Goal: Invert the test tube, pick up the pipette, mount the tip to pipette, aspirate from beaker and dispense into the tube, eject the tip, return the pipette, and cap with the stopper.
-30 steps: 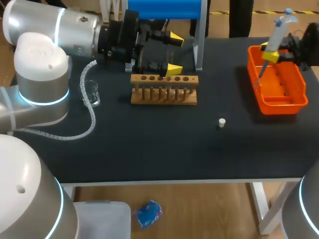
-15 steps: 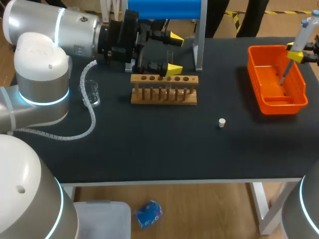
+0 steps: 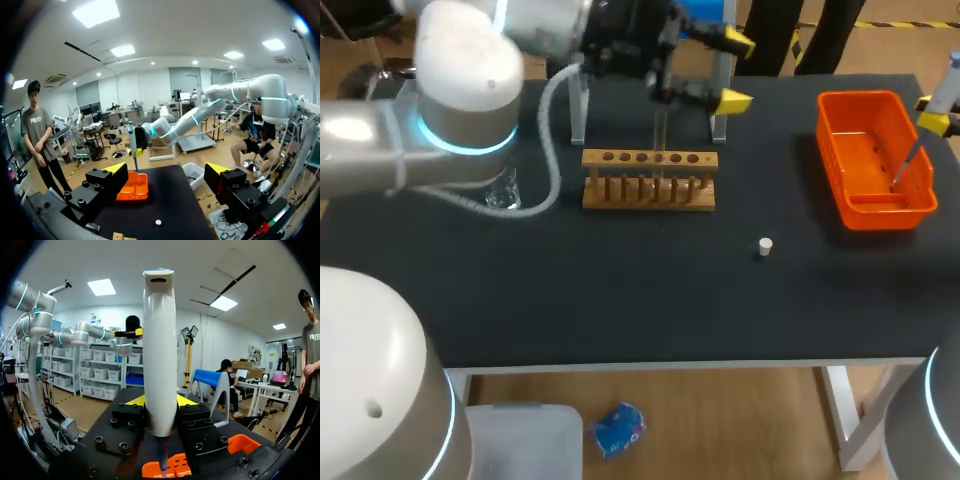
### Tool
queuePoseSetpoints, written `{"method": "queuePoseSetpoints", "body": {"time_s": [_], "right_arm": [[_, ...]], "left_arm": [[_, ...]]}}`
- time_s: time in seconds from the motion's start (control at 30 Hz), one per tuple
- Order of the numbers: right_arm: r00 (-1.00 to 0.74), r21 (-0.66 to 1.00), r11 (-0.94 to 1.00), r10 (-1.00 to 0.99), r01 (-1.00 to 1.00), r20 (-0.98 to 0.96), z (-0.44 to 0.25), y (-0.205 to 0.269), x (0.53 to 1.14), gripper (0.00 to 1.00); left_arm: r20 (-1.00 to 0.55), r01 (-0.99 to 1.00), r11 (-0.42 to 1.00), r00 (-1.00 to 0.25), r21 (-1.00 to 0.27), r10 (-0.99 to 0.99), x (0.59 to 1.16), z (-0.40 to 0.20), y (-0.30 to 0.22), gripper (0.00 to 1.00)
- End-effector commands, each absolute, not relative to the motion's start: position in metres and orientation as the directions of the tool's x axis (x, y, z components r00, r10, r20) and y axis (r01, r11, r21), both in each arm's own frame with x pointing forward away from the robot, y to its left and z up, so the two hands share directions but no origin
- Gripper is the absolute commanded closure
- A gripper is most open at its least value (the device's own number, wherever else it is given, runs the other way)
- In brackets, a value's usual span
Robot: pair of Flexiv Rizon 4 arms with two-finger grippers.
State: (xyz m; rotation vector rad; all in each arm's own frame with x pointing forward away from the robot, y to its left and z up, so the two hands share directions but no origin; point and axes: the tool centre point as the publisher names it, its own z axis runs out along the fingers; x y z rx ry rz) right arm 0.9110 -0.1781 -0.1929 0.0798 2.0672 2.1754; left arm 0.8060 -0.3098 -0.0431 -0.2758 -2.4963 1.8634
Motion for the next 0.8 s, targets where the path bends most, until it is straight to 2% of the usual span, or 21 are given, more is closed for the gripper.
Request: {"method": "queuePoseSetpoints", "body": {"time_s": [0.03, 0.37, 0.8], "right_arm": [[-0.992, 0.996, -0.053, 0.114, -0.068, -0.061, -0.2, -0.184, 0.919, 1.0], [-0.993, 0.997, -0.036, 0.102, -0.068, -0.064, -0.212, -0.184, 0.923, 1.0], [-0.993, 0.997, -0.036, 0.102, -0.069, -0.066, -0.213, -0.184, 0.923, 1.0]], "left_arm": [[-0.061, 0.128, 0.305, -0.974, -0.944, 0.219, 0.849, -0.056, -0.385, 0.0], [-0.051, 0.124, 0.255, -0.96, -0.959, 0.275, 0.863, -0.082, -0.437, 0.0], [-0.051, 0.124, 0.255, -0.96, -0.959, 0.275, 0.863, -0.082, -0.437, 0.0]]}}
